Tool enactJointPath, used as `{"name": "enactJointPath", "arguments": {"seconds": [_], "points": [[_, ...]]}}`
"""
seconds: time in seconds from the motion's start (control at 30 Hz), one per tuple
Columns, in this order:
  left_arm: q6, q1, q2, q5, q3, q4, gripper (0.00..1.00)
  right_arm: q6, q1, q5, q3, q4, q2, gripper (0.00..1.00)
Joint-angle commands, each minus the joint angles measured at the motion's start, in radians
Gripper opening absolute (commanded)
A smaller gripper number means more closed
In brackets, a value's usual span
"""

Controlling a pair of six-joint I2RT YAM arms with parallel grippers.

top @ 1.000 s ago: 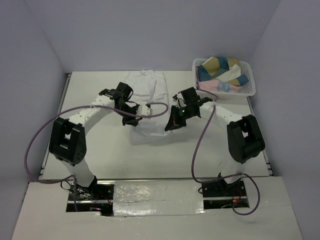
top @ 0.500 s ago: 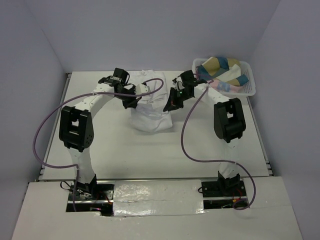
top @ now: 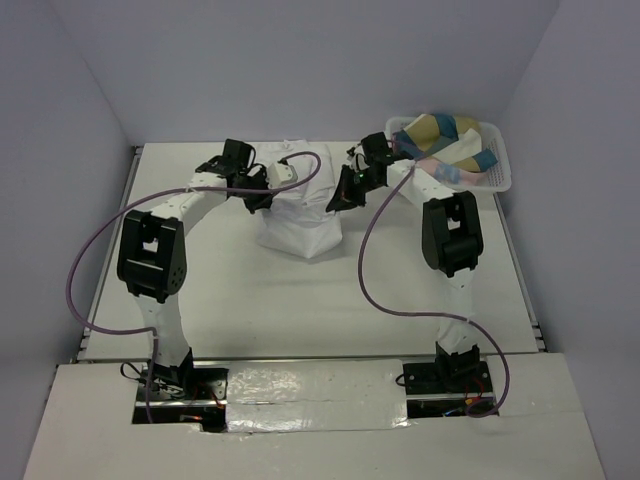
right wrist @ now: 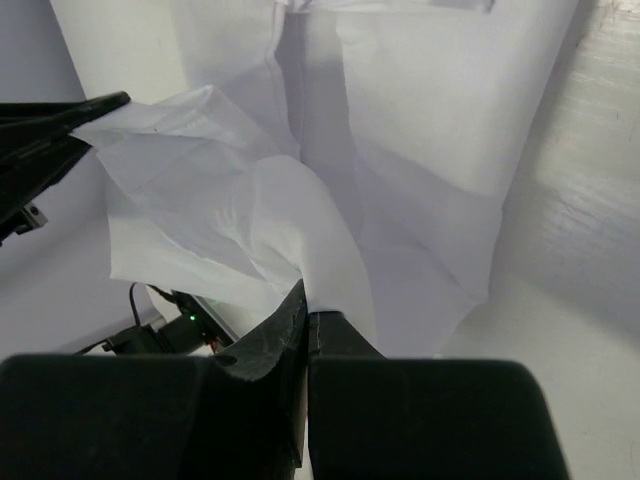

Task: Fold and stack the long sleeve shirts
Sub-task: Fold the shirt

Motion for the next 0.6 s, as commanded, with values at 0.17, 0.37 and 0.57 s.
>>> {"name": "enactJointPath", "arguments": {"seconds": [0.17, 0.37, 0.57], "points": [[0.132, 0.004, -0.141, 0.197, -0.052, -0.169, 0.0, -0.081, 0.017, 0.021, -0.188, -0.023, -0.184, 0.0], [0.369, -0.034, -0.242, 0.288, -0.205, -0.471, 0.0, -0.116, 0.098, -0.002, -0.551, 0.029, -0.372, 0.0], [0.501, -0.088, -0.341, 0.285, -0.334, -0.585, 0.0, -0.112, 0.171, -0.019, -0.734, 0.062, -0.498, 0.0]]}}
